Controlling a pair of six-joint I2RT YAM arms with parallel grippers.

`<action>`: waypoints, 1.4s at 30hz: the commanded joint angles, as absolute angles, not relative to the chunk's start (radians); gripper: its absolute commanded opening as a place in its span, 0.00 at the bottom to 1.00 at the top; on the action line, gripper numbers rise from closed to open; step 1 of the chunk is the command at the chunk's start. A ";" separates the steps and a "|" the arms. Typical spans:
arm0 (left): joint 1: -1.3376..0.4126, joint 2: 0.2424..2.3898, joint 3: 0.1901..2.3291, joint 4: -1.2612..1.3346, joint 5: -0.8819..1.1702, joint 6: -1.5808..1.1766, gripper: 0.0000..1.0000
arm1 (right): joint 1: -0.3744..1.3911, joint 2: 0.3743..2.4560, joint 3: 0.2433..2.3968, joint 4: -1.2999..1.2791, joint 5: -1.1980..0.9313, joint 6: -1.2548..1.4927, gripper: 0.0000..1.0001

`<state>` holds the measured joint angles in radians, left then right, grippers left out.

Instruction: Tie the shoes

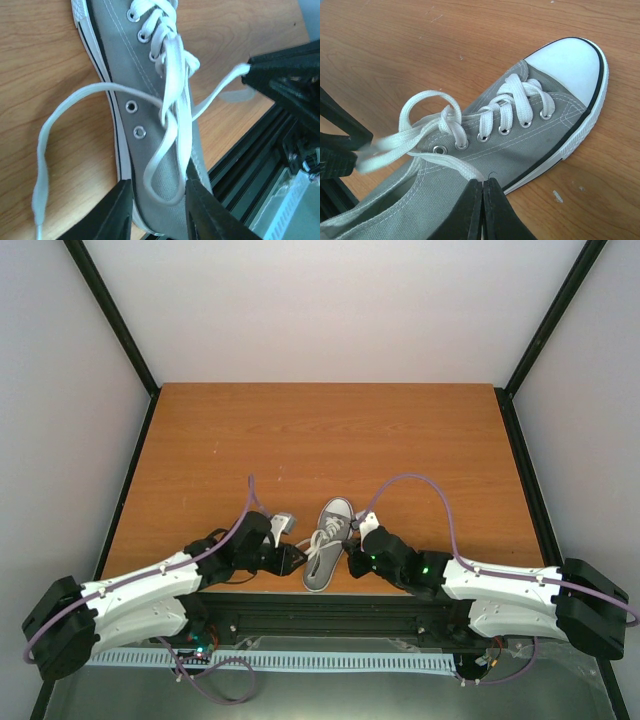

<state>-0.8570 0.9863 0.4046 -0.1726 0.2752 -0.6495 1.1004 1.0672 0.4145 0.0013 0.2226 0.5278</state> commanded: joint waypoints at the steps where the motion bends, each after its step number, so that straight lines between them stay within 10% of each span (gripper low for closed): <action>1: -0.850 0.918 0.397 -0.250 0.242 -0.654 0.37 | 1.095 1.076 0.438 0.035 0.218 0.520 0.03; 9: -0.841 0.924 0.497 -0.285 0.213 -0.668 0.63 | 1.095 1.073 0.436 0.029 0.210 0.520 0.03; 42: -0.796 1.211 0.554 -0.031 0.255 -0.703 0.03 | 1.095 1.065 0.467 0.054 0.188 0.512 0.03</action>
